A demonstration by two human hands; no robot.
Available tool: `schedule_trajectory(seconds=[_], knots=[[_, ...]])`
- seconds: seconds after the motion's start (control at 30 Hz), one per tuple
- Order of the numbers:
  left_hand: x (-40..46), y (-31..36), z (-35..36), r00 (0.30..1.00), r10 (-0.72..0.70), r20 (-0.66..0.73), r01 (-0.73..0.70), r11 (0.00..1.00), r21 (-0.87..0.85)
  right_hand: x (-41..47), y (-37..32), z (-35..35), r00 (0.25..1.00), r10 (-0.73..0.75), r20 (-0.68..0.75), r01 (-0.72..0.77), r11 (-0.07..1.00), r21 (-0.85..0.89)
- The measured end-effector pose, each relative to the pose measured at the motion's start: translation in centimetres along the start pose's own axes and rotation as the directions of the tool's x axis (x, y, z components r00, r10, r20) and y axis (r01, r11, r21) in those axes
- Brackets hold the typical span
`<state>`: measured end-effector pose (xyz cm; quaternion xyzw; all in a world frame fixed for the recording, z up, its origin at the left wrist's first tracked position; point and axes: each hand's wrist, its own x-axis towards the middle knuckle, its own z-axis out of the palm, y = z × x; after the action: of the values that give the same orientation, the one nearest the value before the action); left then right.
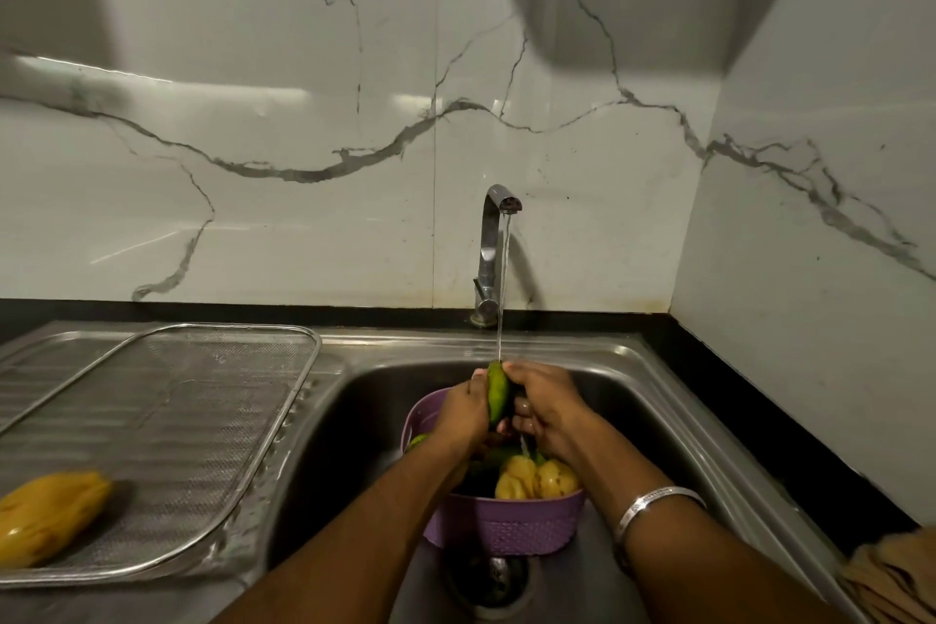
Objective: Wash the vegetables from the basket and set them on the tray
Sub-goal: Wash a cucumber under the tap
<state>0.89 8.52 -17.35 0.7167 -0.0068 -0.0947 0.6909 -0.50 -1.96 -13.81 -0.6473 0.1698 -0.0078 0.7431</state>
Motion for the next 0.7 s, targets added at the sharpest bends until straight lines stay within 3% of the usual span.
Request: schedule_trajectory(seconds=[0.13,0.3,0.37,0.47,0.6,0.7], knots=[[0.3,0.2,0.1,0.994,0.108,-0.025,-0.11,0.989,-0.102,-0.1,0.2,0.4,0.986,-0.03,0.162,0.039,0.998,-0.058],[0.3,0.7,0.2,0.994,0.104,-0.029,-0.105,0.994,-0.038,-0.2,1.5,1.2,0.966,-0.259,-0.018,0.236,0.903,-0.36],[0.4,0.6,-0.1,0.976,0.187,-0.112,-0.166,0.971,0.173,0.0,1.6,0.8,0.959,-0.281,-0.032,0.244,0.88,-0.408],[-0.2,0.9,0.2,0.888,0.418,-0.191,-0.249,0.787,0.564,0.1,1.4,0.6,0.965,-0.257,0.042,0.249,0.865,-0.436],[-0.3,1.4,0.1,0.829,0.547,-0.114,-0.336,0.651,0.681,0.6,1.5,0.0,0.937,-0.348,0.043,0.323,0.812,-0.486],[0.5,0.7,-1.0,0.872,0.49,0.021,-0.337,0.567,0.752,0.4,1.2,-1.5,0.929,-0.371,-0.01,0.342,0.867,-0.362]])
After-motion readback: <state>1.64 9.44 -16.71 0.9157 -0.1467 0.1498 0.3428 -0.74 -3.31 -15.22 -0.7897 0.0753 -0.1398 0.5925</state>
